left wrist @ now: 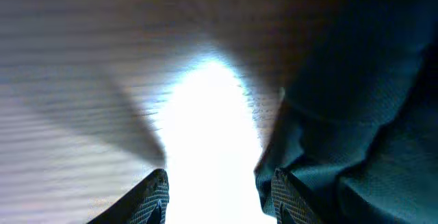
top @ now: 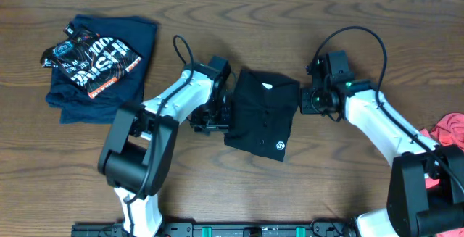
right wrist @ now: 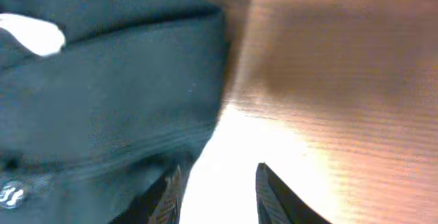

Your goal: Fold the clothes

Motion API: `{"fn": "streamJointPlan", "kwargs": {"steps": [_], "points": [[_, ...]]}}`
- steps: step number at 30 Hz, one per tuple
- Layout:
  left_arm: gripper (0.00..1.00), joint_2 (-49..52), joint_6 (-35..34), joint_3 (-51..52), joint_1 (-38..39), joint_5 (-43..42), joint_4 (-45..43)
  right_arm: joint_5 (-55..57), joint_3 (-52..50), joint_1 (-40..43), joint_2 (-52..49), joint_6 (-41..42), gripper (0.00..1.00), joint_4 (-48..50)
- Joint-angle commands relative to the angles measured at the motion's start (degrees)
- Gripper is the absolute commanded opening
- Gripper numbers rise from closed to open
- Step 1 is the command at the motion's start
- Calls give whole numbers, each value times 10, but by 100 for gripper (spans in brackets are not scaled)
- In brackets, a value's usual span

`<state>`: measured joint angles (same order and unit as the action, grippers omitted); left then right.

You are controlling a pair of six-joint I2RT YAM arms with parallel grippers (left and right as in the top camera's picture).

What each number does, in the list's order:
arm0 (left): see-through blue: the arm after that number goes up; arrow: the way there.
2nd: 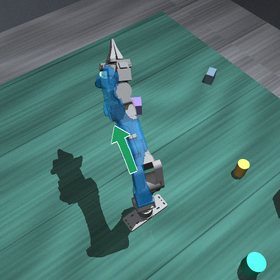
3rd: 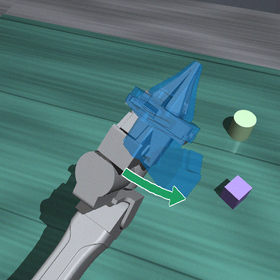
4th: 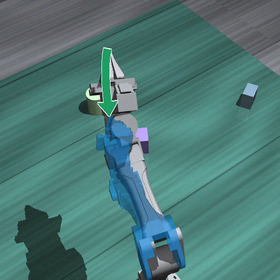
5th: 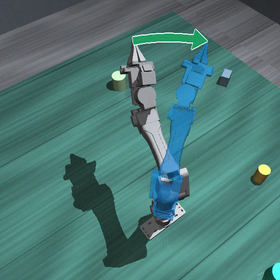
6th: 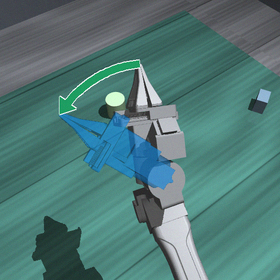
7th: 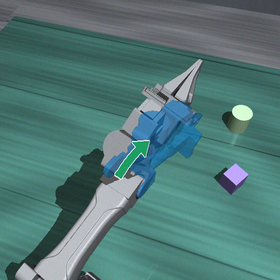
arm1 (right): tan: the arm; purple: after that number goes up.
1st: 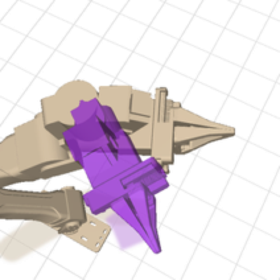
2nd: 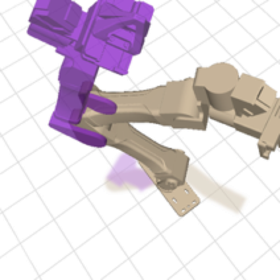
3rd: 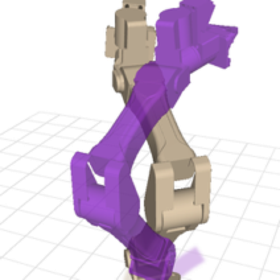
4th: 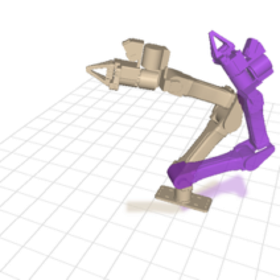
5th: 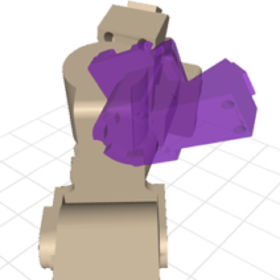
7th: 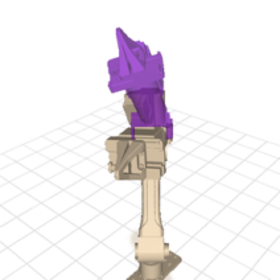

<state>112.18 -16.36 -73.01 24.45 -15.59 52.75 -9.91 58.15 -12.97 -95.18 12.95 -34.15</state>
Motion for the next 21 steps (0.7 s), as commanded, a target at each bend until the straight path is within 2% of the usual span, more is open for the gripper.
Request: {"fn": "streamJointPlan", "kwargs": {"steps": [1,4,7,11,15,21], "points": [[51,-69,-16,-3,-9,30,-24,-115,23,2,22,-16,34,-34],[51,-113,-15,-3,-7,23,-73,-201,23,-3,27,-28,32,-56],[50,-135,-13,-3,-1,2,-120,-206,14,-13,26,-27,29,-68],[51,-127,-13,-2,9,-31,-130,-198,-5,-33,22,-27,33,-77],[50,-110,-13,9,18,-39,-128,-137,-32,-46,22,-9,33,-70],[51,-83,-13,11,25,-47,-127,-109,-80,-47,22,12,37,-28]]}}
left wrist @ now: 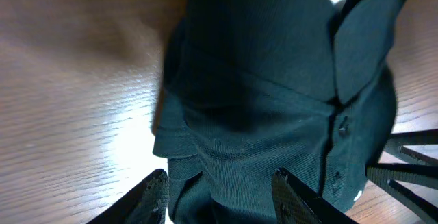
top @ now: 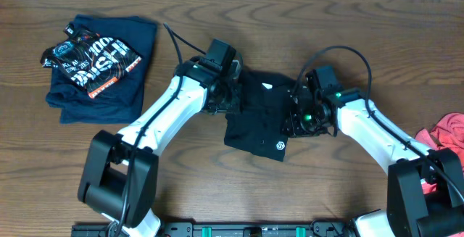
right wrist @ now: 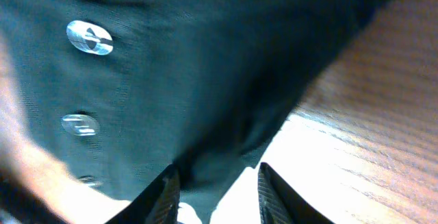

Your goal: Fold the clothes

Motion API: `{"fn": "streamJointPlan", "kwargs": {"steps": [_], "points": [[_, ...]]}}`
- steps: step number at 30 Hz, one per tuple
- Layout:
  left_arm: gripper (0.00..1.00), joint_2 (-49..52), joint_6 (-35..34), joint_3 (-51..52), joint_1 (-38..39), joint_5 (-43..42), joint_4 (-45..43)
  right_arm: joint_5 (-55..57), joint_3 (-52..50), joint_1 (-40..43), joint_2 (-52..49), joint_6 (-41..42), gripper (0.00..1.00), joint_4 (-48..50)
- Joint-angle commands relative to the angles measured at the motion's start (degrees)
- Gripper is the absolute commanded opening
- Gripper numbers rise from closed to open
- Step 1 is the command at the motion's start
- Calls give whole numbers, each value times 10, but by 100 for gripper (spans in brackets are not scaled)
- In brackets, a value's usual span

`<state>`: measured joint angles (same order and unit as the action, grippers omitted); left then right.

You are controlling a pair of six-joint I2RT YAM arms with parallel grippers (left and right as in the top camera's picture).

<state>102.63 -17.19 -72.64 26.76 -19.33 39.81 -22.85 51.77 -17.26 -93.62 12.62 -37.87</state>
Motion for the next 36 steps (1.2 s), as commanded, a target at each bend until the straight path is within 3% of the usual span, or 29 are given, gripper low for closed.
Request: {"fn": "streamJointPlan", "kwargs": {"steps": [1,6,18,23,29,36], "points": [[51,16,-5,9,2,-10,2,21,-22,-4,7,18,37,14],[52,23,-5,19,3,-10,2,20,-35,-4,7,20,33,33],[56,45,7,42,3,-39,-31,-61,-35,-4,7,19,33,84],[56,45,17,42,3,-60,-46,-61,-35,-4,7,19,27,83],[49,45,17,45,3,-60,-48,-61,-35,-4,7,19,16,84],[41,45,17,61,4,-60,-55,-56,-35,-4,7,19,15,83]]}}
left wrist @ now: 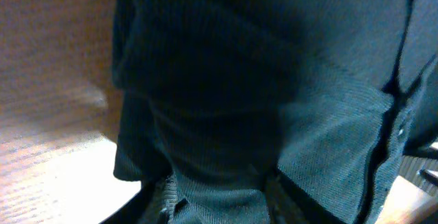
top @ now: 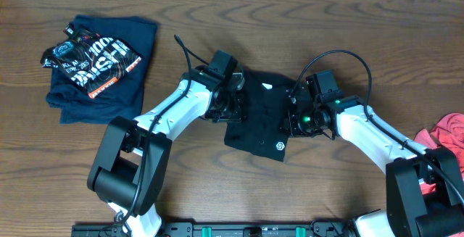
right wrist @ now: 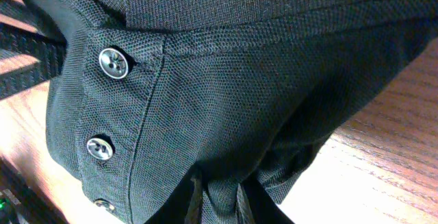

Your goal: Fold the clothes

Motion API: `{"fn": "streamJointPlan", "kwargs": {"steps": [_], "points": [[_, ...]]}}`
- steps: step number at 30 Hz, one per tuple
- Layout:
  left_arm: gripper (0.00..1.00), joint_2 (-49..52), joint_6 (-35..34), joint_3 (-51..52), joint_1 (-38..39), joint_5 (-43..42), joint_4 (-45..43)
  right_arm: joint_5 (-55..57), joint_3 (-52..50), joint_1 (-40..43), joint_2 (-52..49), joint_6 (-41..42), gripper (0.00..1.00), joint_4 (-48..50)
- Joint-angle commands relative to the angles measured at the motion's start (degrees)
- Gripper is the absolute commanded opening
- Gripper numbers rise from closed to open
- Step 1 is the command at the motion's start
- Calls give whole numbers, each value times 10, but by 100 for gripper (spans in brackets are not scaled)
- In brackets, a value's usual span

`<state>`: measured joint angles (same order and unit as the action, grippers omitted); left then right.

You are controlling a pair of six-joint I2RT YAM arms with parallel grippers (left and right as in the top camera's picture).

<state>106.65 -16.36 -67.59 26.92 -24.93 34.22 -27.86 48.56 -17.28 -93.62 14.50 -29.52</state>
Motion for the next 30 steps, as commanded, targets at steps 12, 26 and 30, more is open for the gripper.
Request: {"fn": "streamJointPlan", "kwargs": {"steps": [12,26,30], "points": [[6,2,32,10,-12,32,3,118,-3,8,7,52,1,-32],[6,2,12,18,-7,149,6,217,-3,14,7,63,2,-29],[6,2,8,33,2,150,31,216,-3,14,7,59,14,-29]]}}
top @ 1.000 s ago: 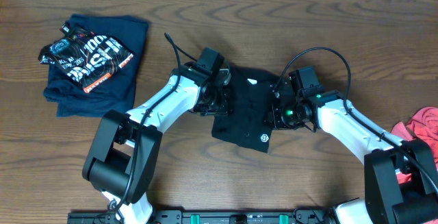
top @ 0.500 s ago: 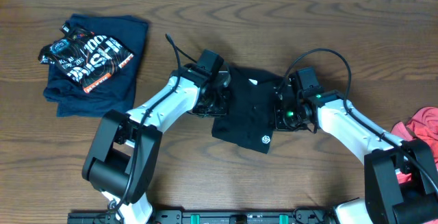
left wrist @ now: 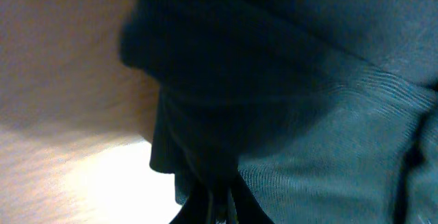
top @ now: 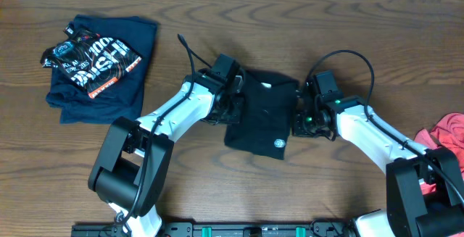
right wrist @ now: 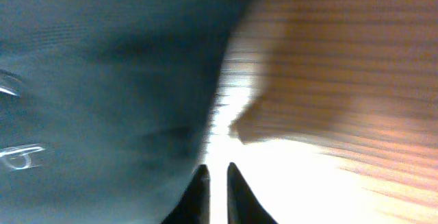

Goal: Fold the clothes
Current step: 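Grasp the folded black shirt's top edge with the left gripper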

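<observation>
A black polo shirt (top: pixel 262 117) lies folded in the middle of the wooden table (top: pixel 217 186), collar to the back and a small white logo at its front corner. My left gripper (top: pixel 233 108) is at the shirt's left edge. In the left wrist view the left gripper (left wrist: pixel 219 210) is shut on a bunched fold of the shirt (left wrist: pixel 308 80). My right gripper (top: pixel 297 123) sits at the shirt's right edge. In the blurred right wrist view the right gripper (right wrist: pixel 217 183) is shut beside the shirt (right wrist: pixel 102 80), with only bright table in the slit between its fingers.
A folded navy T-shirt with orange and white print (top: pixel 98 56) lies at the far left. A red garment (top: pixel 444 132) shows at the right edge. Cables loop above both wrists.
My right gripper was pinching the shirt's right fold; now it is off the cloth at the edge, over bare table. My left gripper still grips the left edge. The shirt's right side looks tucked in slightly.
Both grippers stood open on the table beside the shirt's left and right edges. Then both were open over those edges. Then each was shut on a fold of cloth. Now the left still holds its fold and the right is clear of the shirt.
</observation>
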Motion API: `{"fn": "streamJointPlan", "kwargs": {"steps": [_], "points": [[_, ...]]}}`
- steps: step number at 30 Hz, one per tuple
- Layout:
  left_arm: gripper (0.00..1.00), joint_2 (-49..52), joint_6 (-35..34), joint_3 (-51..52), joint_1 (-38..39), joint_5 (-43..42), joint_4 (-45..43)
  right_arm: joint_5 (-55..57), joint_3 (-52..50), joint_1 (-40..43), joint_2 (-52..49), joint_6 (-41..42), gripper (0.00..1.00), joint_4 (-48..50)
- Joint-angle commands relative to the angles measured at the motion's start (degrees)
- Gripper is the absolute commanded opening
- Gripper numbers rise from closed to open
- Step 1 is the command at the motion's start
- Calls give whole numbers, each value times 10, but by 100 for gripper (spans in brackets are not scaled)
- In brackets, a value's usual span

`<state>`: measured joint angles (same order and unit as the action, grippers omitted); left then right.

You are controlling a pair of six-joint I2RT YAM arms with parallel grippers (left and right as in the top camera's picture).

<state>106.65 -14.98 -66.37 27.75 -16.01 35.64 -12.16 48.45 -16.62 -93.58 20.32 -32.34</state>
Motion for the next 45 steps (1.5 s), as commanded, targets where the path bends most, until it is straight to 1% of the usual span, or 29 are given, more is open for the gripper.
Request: {"fn": "streamJointPlan", "kwargs": {"steps": [1,2,3,4,5,7,8,9,12,17,21,26,28,32,35,37,43,44,45], "points": [[6,2,-5,20,-7,60,23,59,-2,7,6,-3,15,-2],[8,-1,-5,19,-7,60,25,59,-2,7,6,-9,17,-3],[12,-6,-2,18,-7,60,28,59,-2,8,6,-14,20,-3],[24,-19,9,15,-9,60,31,59,-1,9,7,-17,23,-3],[32,-28,14,12,-9,60,33,59,0,9,7,-17,24,-4],[39,-59,24,6,-10,63,32,60,3,12,10,-17,24,-6],[58,-77,25,4,-11,67,30,60,3,14,12,-17,25,-6],[98,-94,25,3,-13,74,26,60,4,16,16,-17,25,-6],[98,-142,25,3,-26,107,9,59,3,24,25,-17,26,-8],[98,-168,28,3,-63,97,-50,59,3,28,26,-17,29,-10],[98,-145,85,5,-98,-13,-97,59,3,28,26,-17,29,-16],[98,-75,134,5,-136,-151,-136,59,3,28,26,-17,29,-24],[98,-40,139,5,-146,-195,-148,59,3,28,26,-17,29,-28],[98,17,139,5,-148,-238,-167,59,3,28,26,-17,30,-33],[98,52,139,5,-140,-307,-198,59,3,28,26,-17,30,-32],[98,71,139,5,-132,-323,-211,59,3,28,26,-17,30,-32],[99,130,139,5,-93,-322,-228,59,3,28,26,-17,30,-33],[98,137,139,5,-88,-322,-234,59,3,28,26,-17,30,-33],[90,143,139,5,-83,-322,-241,59,3,28,26,-17,30,-35]]}}
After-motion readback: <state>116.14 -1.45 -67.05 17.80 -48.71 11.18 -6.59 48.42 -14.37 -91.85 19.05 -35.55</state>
